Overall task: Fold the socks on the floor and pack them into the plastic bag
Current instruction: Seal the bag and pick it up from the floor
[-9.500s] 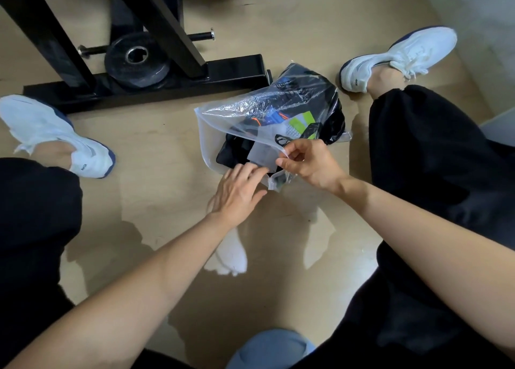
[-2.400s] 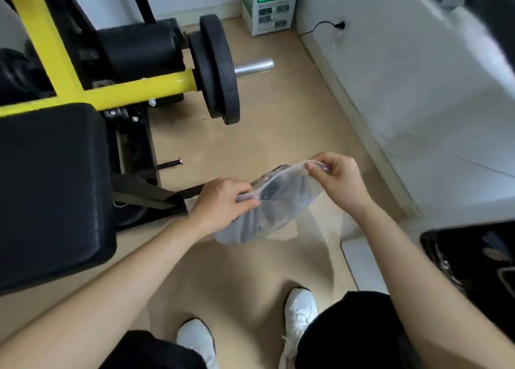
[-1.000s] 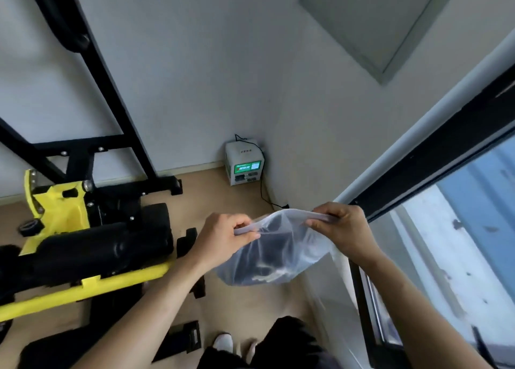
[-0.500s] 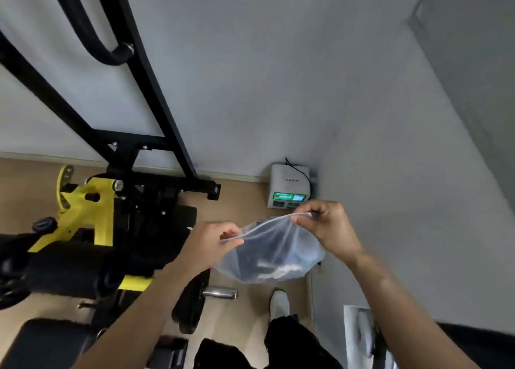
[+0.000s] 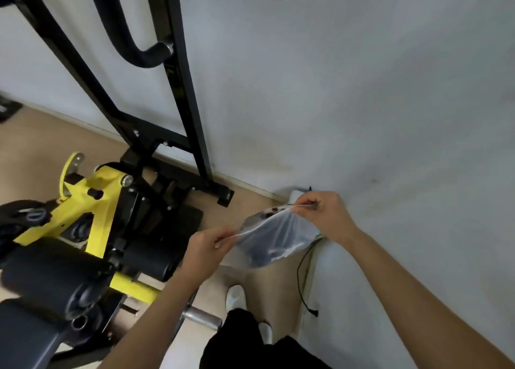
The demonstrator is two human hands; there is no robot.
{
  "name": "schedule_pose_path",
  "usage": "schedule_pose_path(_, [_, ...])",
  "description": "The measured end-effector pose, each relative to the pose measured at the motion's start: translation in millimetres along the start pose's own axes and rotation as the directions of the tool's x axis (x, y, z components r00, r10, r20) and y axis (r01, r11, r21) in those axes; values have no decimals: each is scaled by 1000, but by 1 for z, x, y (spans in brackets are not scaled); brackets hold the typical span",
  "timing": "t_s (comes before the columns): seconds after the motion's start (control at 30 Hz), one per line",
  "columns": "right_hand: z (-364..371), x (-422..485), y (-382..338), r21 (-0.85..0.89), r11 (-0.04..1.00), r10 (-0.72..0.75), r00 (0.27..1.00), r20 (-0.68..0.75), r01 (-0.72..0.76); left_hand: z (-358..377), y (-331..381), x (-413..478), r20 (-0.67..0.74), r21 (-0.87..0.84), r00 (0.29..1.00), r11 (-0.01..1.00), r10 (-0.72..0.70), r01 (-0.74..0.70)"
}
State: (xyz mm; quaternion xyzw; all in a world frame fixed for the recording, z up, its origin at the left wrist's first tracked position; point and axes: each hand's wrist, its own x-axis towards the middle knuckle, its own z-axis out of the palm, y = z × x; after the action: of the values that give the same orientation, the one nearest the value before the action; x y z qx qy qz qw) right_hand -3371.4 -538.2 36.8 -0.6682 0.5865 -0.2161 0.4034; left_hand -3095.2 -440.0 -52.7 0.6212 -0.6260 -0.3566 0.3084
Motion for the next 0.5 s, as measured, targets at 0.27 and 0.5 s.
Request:
schedule_pose_path(0.27, [31,139,57,-103,993,58,998,18,-56,24,-49,111,-48,18,989,989,-143,144])
schedule_pose_path(0.5, [93,247,183,-60,991,126,987,102,-121,91,-143,208,-36,128,953,944,-302,304])
